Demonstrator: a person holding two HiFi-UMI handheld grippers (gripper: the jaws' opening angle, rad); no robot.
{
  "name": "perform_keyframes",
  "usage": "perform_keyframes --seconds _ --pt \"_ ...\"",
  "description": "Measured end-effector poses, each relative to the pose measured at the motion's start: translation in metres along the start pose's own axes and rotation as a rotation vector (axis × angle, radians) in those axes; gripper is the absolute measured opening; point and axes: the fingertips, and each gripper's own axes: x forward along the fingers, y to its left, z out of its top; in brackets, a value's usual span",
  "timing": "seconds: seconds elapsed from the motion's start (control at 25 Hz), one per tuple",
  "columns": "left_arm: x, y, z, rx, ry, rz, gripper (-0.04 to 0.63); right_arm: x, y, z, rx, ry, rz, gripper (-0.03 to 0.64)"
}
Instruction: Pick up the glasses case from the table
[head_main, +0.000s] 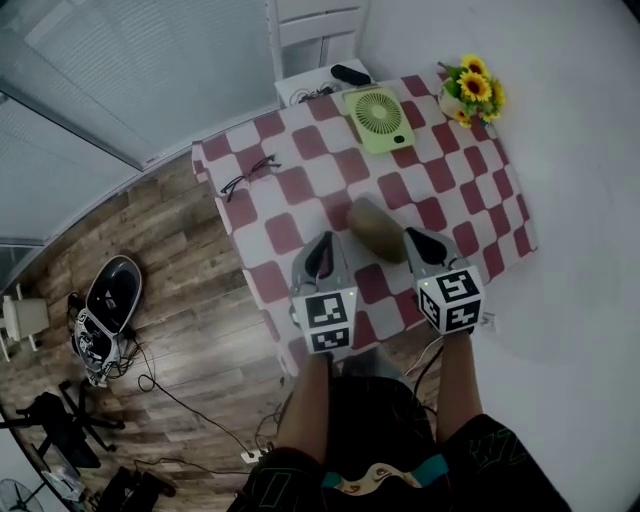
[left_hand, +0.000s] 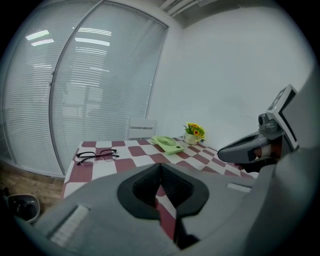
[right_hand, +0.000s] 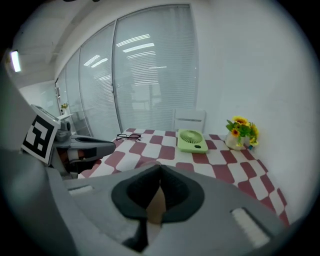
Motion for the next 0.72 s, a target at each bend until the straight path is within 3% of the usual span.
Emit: perform_keyframes --seconds 0.08,0.16,0.24,0.36,0.44,0.56,0.72 --pt "0.006 0.001 -0.001 -0.006 0.008 0.015 0.011 0.012 -0.001 0.001 -0.042 0.036 0.041 0.005" --pt "0.01 0.003 -0.004 -0.018 0.016 0.032 0.011 0.026 0.003 -0.003 -0.085 0.095 0.101 0.098" --pt "0.014 0.006 -0.009 -0.033 0.026 0.049 0.011 0.038 0.009 -0.008 -0.129 0.159 0.161 0.139" --pt "0.018 0.013 -0.016 -0.061 0.039 0.079 0.011 0.054 0.02 -0.017 -0.179 0.258 0.254 0.27" --pt "0.02 0.019 -0.02 -0.079 0.045 0.099 0.011 0.063 0.027 -0.024 -0.203 0.328 0.303 0.319" --pt "0.022 0.026 -0.024 -0.101 0.051 0.121 0.011 0.073 0.031 -0.036 -0.253 0.429 0.334 0.363" --pt "0.024 0.031 -0.026 -0.13 0.052 0.15 0.011 0.083 0.032 -0.045 -0.308 0.519 0.349 0.374"
